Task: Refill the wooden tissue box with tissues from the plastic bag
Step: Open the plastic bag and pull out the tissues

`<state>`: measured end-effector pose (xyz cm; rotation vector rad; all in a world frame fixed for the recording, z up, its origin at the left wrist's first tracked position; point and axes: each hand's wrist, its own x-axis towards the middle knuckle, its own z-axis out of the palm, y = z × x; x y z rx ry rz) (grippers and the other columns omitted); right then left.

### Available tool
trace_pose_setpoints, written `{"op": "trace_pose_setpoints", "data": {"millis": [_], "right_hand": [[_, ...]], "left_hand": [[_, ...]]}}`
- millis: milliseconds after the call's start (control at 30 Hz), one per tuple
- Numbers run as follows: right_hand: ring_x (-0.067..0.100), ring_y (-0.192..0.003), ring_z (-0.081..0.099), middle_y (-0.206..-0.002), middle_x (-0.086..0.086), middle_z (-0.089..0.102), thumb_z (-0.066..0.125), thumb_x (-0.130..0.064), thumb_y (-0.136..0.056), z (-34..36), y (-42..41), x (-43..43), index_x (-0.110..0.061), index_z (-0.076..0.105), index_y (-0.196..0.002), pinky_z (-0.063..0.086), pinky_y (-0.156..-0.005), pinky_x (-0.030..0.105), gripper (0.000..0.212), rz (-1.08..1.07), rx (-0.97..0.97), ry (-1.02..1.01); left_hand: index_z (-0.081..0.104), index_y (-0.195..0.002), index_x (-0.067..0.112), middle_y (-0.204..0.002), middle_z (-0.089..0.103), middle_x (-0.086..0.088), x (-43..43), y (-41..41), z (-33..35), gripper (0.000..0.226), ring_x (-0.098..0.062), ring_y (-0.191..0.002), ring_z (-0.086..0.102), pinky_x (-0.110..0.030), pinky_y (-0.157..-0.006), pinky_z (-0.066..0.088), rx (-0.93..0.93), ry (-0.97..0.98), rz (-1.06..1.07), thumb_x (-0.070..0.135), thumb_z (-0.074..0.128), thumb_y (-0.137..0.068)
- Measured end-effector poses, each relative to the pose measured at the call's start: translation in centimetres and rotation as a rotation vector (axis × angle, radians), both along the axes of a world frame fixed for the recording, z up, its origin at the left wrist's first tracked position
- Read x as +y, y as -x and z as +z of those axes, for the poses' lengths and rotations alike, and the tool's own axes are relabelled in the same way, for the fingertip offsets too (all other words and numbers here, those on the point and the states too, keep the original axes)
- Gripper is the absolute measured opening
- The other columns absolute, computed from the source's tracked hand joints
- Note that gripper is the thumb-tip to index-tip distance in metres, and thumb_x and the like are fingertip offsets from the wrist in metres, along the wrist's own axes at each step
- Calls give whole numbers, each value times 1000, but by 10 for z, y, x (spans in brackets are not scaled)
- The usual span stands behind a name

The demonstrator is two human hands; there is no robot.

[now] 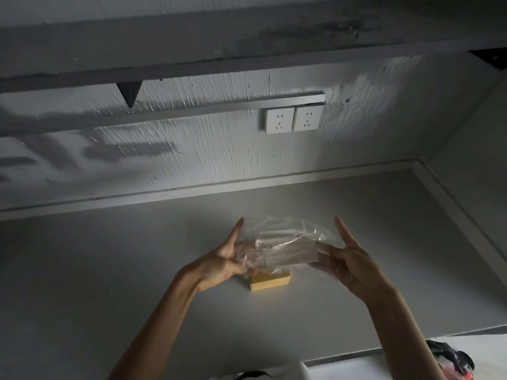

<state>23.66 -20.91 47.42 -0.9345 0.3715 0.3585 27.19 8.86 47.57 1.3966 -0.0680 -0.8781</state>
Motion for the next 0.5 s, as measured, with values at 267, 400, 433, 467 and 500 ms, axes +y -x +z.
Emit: {"op": "trace_pose_setpoints", "data": {"millis": [267, 400, 433, 467, 500], "right_hand": [[36, -76, 75, -102, 24, 72, 40, 12, -95, 11, -2, -1, -5, 59, -131, 63, -66, 37, 44, 25, 92, -2], [31, -82, 76, -104, 24, 73, 43, 19, -90, 1, 6, 7, 0, 61, -127, 63, -68, 32, 45, -92, 161, -67], [30, -85, 76, -105, 24, 73, 55, 18, -83, -2, 10, 13, 1, 62, -125, 63, -70, 30, 46, -116, 168, -99], [30, -87, 76, -108, 25, 72, 73, 15, -68, -5, 14, 20, 3, 64, -122, 63, -70, 28, 56, -122, 176, -130], [29, -89, 75, -110, 26, 71, 87, 10, -49, -11, 18, 26, 4, 65, -119, 62, -70, 27, 74, -120, 191, -153]], "left_hand": [[6, -149, 56, -149, 39, 8, 8, 12, 5, 116, -18, -130, 55, -33, -95, 53, -27, 150, -21, -32, 43, -83], [30, -150, 35, -141, 54, -16, -6, 19, -16, 90, -32, -121, 59, -43, -92, 55, 243, 523, 554, 4, 73, -79], [41, -144, 20, -133, 59, -18, -13, 24, -18, 74, -32, -117, 59, -46, -97, 51, 286, 567, 617, 22, 78, -80], [53, -131, 12, -121, 64, -17, -23, 28, -19, 61, -29, -111, 60, -49, -104, 46, 299, 560, 636, 39, 74, -81], [61, -120, 13, -111, 67, -13, -35, 32, -19, 53, -26, -107, 60, -50, -107, 39, 295, 518, 641, 50, 65, -82]]}}
